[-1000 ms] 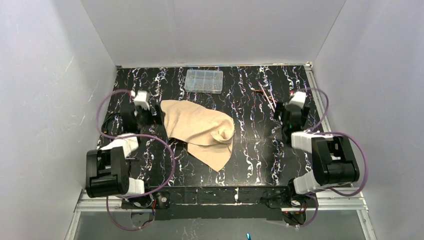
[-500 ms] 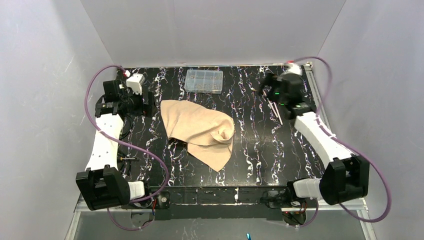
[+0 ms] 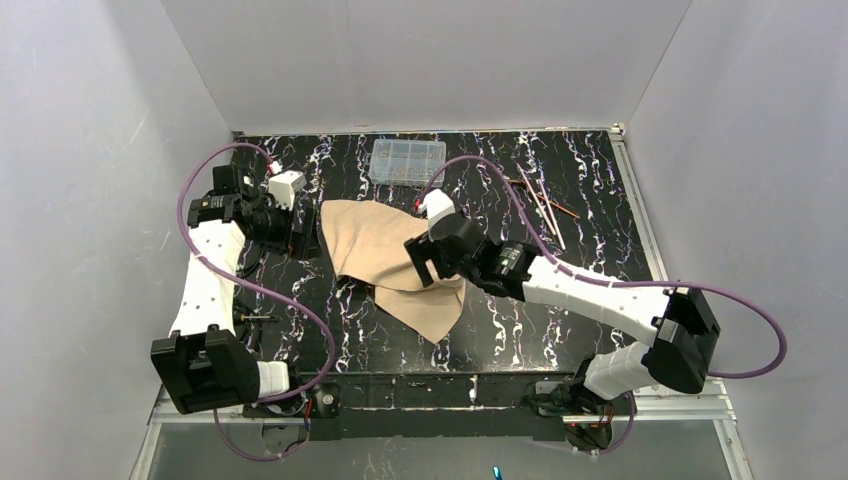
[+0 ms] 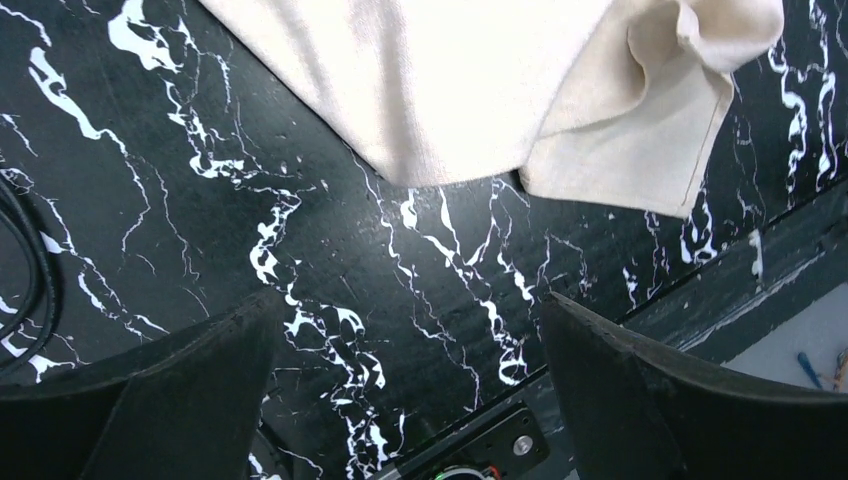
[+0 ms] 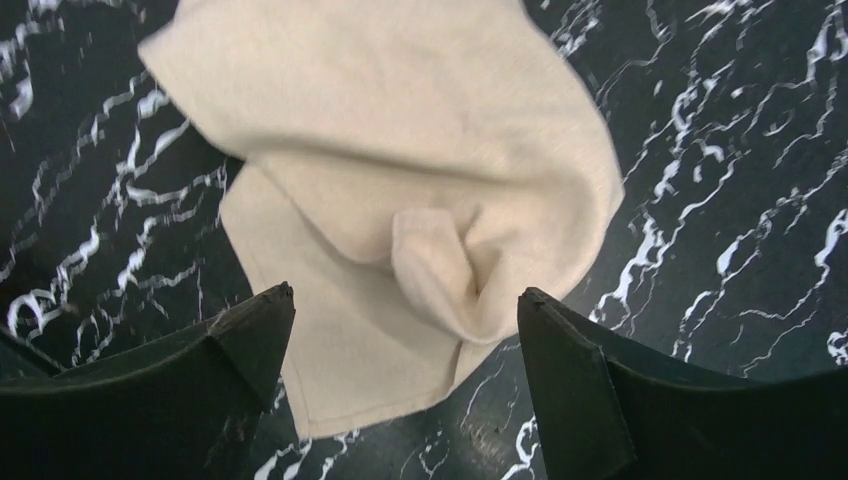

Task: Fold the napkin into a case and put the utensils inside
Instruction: Pick up the crumpled napkin from the center of the board.

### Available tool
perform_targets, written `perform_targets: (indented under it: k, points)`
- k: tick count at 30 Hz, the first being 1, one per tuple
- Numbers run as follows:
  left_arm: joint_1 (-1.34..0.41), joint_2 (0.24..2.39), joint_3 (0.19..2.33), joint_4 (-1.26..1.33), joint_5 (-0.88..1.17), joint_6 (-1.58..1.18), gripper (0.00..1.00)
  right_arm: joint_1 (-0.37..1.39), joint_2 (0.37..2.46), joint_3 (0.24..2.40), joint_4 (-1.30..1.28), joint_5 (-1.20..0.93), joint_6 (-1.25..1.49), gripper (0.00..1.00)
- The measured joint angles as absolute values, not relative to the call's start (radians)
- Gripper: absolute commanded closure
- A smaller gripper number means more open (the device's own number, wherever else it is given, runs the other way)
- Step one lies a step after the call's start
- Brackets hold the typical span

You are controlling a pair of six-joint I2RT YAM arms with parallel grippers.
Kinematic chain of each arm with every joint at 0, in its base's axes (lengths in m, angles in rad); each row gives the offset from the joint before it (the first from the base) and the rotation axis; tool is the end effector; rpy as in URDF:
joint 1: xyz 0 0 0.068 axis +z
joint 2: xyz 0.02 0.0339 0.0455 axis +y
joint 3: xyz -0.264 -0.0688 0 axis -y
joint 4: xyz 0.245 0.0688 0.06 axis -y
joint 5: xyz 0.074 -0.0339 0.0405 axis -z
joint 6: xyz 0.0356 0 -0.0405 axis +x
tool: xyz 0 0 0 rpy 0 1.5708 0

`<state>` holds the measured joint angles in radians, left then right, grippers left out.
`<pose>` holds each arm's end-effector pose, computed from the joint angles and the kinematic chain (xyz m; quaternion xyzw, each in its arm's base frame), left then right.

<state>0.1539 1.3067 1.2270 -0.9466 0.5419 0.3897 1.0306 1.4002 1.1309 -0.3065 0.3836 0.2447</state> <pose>0.2540 0.0208 0.3193 0.1806 0.9131 -0.1788 0.3188 0.1745 0.2651 0.3081 -0.2463 0.8318 0.1443 0.4761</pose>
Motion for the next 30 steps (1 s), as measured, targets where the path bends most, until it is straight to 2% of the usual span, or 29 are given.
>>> perform_targets:
  k: [5, 8, 16, 21, 25, 30]
  points:
    - [0.154, 1.28, 1.165, -0.974, 0.559, 0.481, 0.02, 1.071, 1.406, 1.061, -0.311, 0.362, 0.218, 0.17]
    - [0.146, 1.277, 1.1, -0.985, 0.546, 0.544, 0.02, 1.071, 1.427, 1.029, -0.298, 0.356, 0.202, 0.23]
    - [0.049, 1.218, 0.953, -0.92, 0.444, 0.629, 0.02, 1.07, 1.591, 1.025, -0.238, 0.369, 0.171, 0.33]
    - [-0.06, 1.163, 0.877, -0.832, 0.369, 0.64, 0.02, 1.07, 1.676, 1.049, -0.23, 0.406, 0.155, 0.53]
    - [-0.103, 1.167, 0.851, -0.756, 0.32, 0.639, 0.02, 1.07, 1.688, 1.065, -0.215, 0.462, 0.147, 0.77]
    - [-0.171, 1.2, 0.846, -0.656, 0.25, 0.64, 0.02, 1.07, 1.679, 1.066, -0.199, 0.523, 0.141, 0.85]
